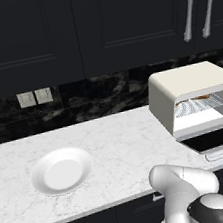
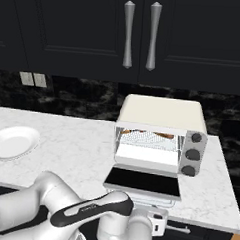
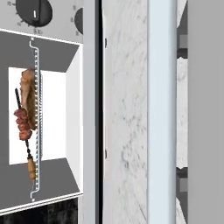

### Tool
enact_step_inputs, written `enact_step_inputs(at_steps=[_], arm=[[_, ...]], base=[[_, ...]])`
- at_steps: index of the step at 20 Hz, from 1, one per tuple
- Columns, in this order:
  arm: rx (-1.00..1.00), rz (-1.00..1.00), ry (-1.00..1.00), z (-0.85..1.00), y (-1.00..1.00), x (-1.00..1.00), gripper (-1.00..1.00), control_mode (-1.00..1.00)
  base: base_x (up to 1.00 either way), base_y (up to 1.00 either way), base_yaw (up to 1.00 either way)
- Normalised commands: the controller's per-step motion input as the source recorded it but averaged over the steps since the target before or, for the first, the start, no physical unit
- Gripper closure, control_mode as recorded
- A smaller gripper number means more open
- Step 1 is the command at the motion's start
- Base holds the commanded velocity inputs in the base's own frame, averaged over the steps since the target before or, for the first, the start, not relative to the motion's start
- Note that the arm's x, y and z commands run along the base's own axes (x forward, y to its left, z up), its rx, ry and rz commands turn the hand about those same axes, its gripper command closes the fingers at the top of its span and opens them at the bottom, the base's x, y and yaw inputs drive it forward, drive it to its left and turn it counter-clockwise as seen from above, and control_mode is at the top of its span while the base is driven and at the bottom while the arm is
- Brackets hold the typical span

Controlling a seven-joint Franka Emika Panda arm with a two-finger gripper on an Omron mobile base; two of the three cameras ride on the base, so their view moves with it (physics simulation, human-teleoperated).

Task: Pick up the kebab skewer and baguette bread, and place them inside the toaster oven. Close the toaster oven door and start by setting the timer.

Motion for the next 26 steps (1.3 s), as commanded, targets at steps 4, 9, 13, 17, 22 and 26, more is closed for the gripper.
enact_step_inputs(at_steps=[4,9,13,17,22,26], arm=[[0.0,0.0,-0.02,0.06,0.0,0.22,-1.0,-1.0],[0.0,0.0,-0.04,0.13,0.0,0.24,-1.0,-1.0],[0.0,0.0,-0.06,0.29,0.0,0.31,-1.0,-1.0],[0.0,0.0,-0.07,0.38,0.0,0.29,-1.0,-1.0],[0.0,0.0,-0.06,0.35,0.0,0.3,-1.0,-1.0],[0.0,0.0,-0.07,0.37,0.0,0.37,-1.0,-1.0]], base=[[0.0,0.0,0.0],[0.0,0.0,0.0],[0.0,0.0,0.0],[0.0,0.0,0.0],[0.0,0.0,0.0],[0.0,0.0,0.0]])
